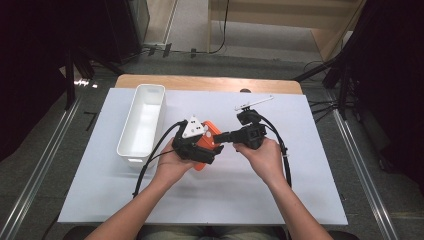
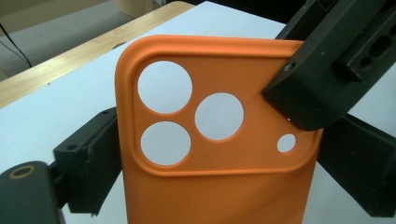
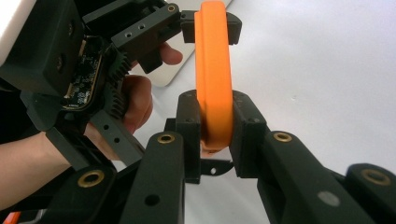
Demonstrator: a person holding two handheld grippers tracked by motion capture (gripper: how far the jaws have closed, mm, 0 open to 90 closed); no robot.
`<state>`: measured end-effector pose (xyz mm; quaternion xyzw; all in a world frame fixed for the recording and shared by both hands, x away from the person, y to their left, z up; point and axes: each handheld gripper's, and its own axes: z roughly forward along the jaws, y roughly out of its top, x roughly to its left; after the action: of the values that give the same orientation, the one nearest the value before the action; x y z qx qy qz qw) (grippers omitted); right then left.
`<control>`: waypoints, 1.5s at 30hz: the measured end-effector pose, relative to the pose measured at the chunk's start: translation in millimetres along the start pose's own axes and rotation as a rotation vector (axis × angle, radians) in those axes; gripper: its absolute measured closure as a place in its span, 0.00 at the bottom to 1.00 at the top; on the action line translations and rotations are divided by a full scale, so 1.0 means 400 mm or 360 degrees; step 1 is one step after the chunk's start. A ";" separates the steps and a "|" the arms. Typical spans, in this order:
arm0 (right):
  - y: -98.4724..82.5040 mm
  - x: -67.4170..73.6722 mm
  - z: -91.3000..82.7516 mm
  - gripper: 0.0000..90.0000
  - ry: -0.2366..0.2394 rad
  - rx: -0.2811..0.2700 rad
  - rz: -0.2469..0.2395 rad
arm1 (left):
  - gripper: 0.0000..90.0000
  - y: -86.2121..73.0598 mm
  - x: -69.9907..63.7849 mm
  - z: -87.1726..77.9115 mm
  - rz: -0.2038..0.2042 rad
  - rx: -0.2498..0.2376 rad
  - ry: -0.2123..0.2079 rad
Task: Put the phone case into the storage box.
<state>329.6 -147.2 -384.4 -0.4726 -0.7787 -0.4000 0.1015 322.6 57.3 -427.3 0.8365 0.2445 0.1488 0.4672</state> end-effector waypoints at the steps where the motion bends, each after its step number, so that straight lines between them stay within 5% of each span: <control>1: 0.000 0.000 0.001 0.83 -0.0002 -0.0001 0.0002 | 0.08 0.000 -0.001 0.000 0.0007 0.0002 0.0008; 18: -0.002 0.003 0.004 0.83 0.0006 0.0002 0.0033 | 0.17 0.000 -0.009 -0.002 0.0047 0.0022 0.0071; 45: 0.000 0.002 -0.022 0.71 0.0021 -0.0052 -0.0018 | 0.17 0.012 -0.008 -0.005 0.0000 0.0082 0.0017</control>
<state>327.2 -153.1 -378.3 -0.4670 -0.7741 -0.4164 0.0966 320.2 54.9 -422.3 0.8475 0.2508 0.1470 0.4442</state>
